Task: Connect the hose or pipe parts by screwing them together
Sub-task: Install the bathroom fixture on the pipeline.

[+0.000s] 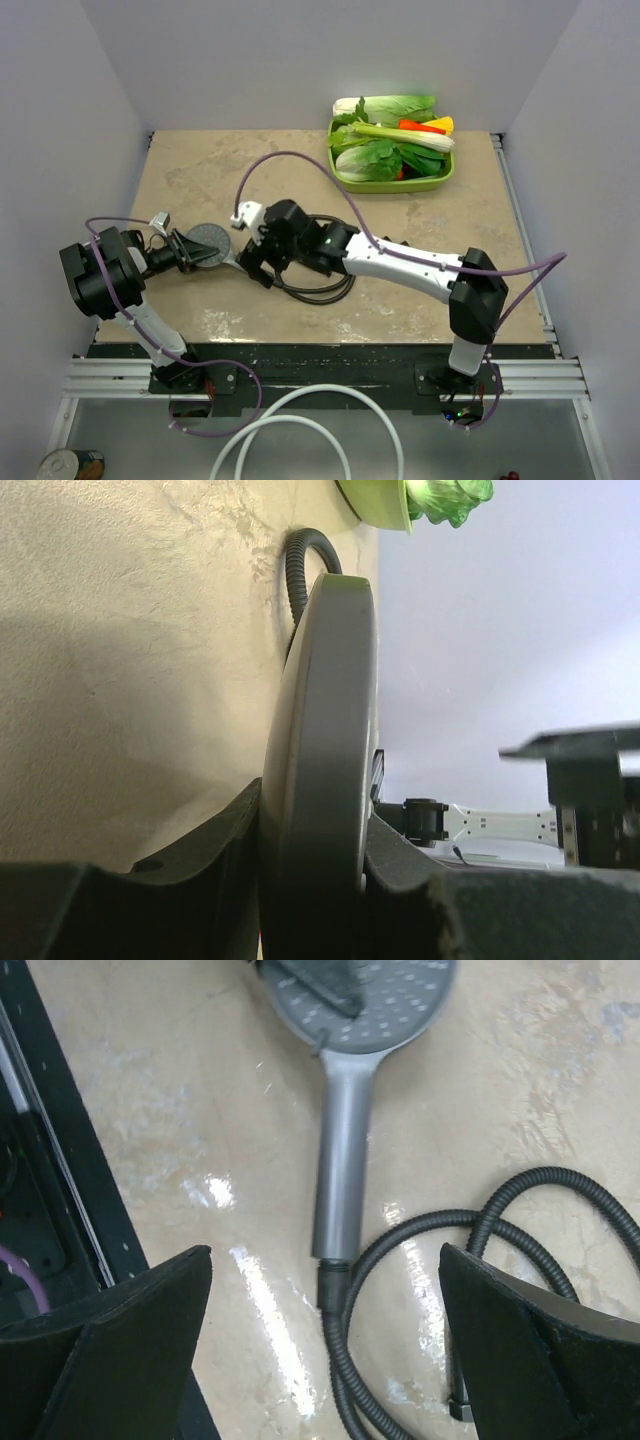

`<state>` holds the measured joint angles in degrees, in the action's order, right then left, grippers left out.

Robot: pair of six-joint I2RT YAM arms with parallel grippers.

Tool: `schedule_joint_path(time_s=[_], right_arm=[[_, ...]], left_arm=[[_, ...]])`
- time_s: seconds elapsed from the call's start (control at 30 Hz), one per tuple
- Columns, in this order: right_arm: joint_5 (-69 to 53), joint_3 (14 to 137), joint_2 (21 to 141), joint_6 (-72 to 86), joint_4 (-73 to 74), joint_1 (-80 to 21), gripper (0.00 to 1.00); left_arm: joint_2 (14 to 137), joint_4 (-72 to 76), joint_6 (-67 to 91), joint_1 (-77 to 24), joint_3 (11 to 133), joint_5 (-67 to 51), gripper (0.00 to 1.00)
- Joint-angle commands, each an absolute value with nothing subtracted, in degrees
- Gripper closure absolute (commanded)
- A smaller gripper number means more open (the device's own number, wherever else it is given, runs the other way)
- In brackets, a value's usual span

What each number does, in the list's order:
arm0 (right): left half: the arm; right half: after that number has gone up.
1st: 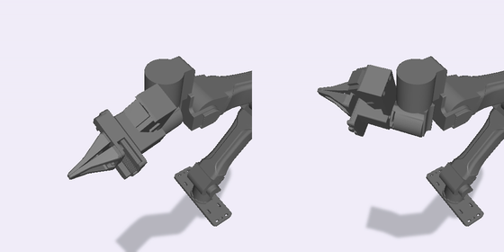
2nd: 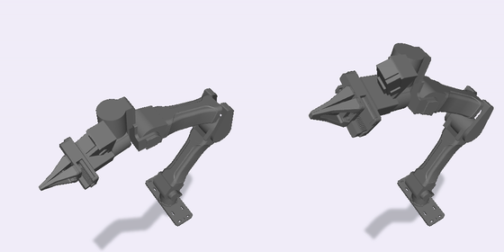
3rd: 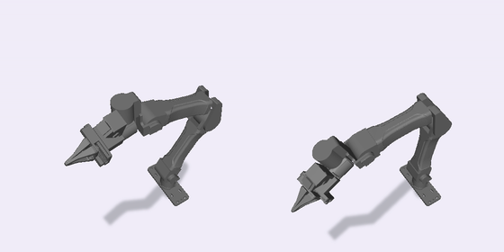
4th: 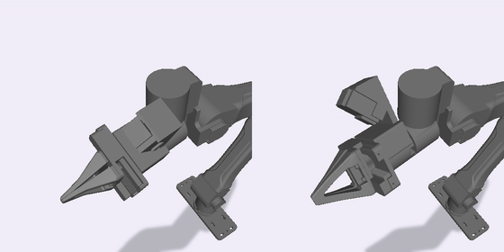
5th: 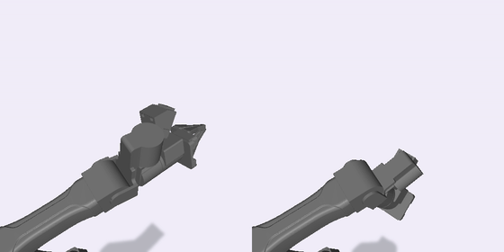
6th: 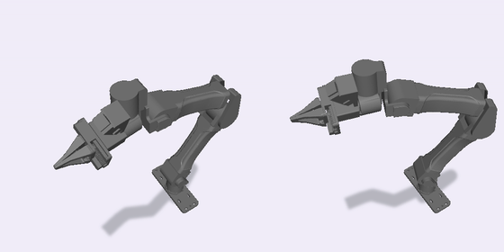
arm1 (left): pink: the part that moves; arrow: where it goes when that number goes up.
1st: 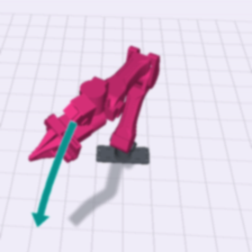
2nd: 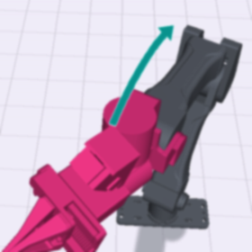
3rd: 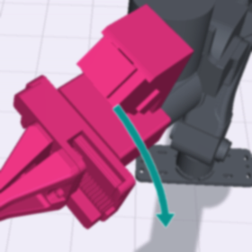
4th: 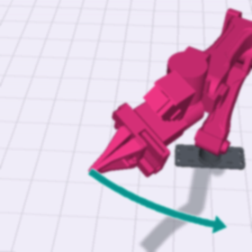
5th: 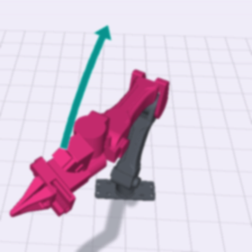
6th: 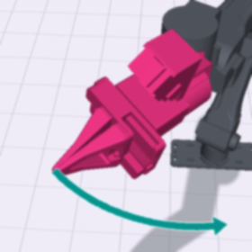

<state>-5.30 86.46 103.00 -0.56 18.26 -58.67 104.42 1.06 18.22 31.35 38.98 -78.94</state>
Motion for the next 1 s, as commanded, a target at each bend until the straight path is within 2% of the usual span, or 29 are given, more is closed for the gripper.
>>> schedule_joint_path(time_s=[0.0, 0.23, 0.53, 0.63, 0.67, 0.8, 0.97], right_arm=[[11.49, 85.52, 103.97, -10.72, 24.69, -63.71, 0.06], [20.55, 86.13, 109.6, -12.74, 25.84, -67.67, 0.19], [17.41, 87.72, 114.78, -12.31, 24.88, -67.76, 0.32], [16.44, 87.8, 115.57, -11.95, 23.65, -67.5, 0.45], [16.0, 87.89, 115.84, -11.87, 23.47, -67.5, 0.56], [14.77, 88.24, 116.72, -10.55, 22.24, -67.15, 0.81], [13.54, 88.94, 117.25, -9.93, 21.97, -66.8, 0.9]], left_arm=[[102.22, 1.32, 17.49, 31.2, 39.11, -82.09, 1.0], [102.13, 1.23, 17.49, 31.11, 39.11, -82.26, 1.0], [102.04, 1.06, 17.58, 31.2, 39.2, -82.7, 1.0], [101.95, 1.06, 17.58, 31.2, 39.29, -82.79, 1.0], [102.04, 1.05, 17.49, 31.2, 39.29, -82.88, 1.0], [101.87, 0.7, 16.97, 31.11, 39.37, -82.97, 1.0], [102.22, -3.25, 14.33, 31.2, 40.25, -83.14, 1.0]])
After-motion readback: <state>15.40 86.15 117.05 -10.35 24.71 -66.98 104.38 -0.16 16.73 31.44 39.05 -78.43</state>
